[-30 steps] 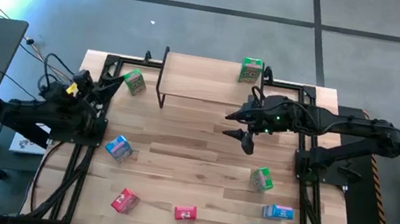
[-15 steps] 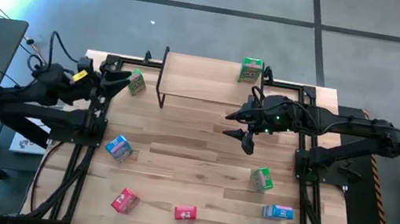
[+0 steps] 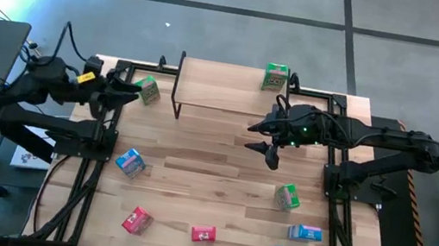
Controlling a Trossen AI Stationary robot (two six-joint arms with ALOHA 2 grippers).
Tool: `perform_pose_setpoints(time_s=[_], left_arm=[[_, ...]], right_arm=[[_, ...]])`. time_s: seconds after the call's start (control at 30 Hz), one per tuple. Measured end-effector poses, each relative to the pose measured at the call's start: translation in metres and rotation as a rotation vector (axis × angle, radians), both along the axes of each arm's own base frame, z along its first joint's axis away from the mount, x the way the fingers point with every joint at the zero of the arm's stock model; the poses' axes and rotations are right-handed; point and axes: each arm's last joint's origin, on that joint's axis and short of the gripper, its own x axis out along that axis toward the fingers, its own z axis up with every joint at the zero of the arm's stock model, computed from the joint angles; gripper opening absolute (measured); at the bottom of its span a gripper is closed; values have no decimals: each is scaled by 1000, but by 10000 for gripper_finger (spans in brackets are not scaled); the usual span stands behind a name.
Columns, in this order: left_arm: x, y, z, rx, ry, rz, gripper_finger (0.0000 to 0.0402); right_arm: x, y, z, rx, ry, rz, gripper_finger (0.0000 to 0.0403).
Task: Stack cereal on shelf
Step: Put the top blue cereal box on the shelf
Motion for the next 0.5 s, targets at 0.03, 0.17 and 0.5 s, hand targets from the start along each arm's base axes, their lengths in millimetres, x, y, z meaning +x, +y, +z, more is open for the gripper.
perform_pose_setpoints(time_s=[0.03, 0.17, 0.5], left_arm=[[-2, 0, 4, 0, 6, -10, 198], [-12, -2, 13, -8, 74, -29, 198], [-24, -4, 24, -85, 266, -63, 198]], right_arm=[[0, 0, 0, 0, 0, 0, 244], [0, 0, 0, 0, 0, 0, 244], [0, 0, 0, 0, -1, 0, 244]])
